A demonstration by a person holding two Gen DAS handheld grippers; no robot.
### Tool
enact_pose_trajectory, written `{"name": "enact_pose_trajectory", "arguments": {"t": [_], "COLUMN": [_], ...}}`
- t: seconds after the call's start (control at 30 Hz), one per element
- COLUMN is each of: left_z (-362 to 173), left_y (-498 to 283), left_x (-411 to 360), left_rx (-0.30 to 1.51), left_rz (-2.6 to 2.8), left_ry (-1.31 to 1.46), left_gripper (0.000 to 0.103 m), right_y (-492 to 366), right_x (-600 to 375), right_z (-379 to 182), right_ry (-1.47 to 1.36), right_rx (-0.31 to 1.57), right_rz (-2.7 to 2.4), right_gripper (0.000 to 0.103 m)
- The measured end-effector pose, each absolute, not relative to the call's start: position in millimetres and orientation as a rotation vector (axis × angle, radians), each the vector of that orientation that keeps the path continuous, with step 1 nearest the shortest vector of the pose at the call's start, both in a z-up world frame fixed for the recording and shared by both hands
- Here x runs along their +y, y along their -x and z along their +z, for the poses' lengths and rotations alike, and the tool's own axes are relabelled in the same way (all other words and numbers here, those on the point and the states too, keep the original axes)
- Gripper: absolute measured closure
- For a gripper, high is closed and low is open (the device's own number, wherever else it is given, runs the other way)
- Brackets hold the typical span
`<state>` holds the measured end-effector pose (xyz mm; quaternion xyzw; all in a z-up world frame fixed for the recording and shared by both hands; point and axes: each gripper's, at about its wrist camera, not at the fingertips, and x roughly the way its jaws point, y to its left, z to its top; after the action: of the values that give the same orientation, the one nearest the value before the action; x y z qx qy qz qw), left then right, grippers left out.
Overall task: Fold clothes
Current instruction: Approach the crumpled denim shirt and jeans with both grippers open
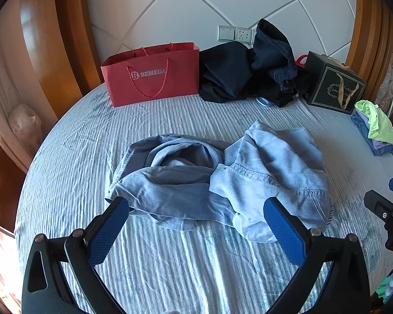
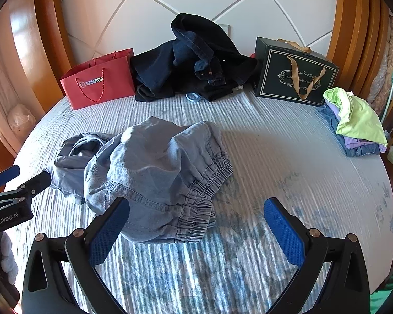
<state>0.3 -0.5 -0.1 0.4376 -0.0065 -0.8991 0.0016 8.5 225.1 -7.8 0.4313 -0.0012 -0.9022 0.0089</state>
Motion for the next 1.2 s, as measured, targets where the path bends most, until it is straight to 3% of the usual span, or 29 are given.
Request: {"name": "enact_pose_trajectory", "arguments": {"t": [0.23,1.2], "left_z": [-8.3,-4.1], "left_y": [-2.0,0.8], "left_x": [-12.9,-12.2], "left_rx": [0.053,0.024], "left_rz": [-2.802,-2.774], "left_ry": [-1.444,-1.443], "left_gripper": [0.0,0.0], "right_y": [-6.0,-5.5], "right_x": [220.8,217.7], "right_z": [-7.7,-7.2], "right_ry": [-1.332,-1.351], "right_rx": [-0.008,0.005], "right_rz": [-2.83,-2.818], "right_gripper": [0.0,0.0]}}
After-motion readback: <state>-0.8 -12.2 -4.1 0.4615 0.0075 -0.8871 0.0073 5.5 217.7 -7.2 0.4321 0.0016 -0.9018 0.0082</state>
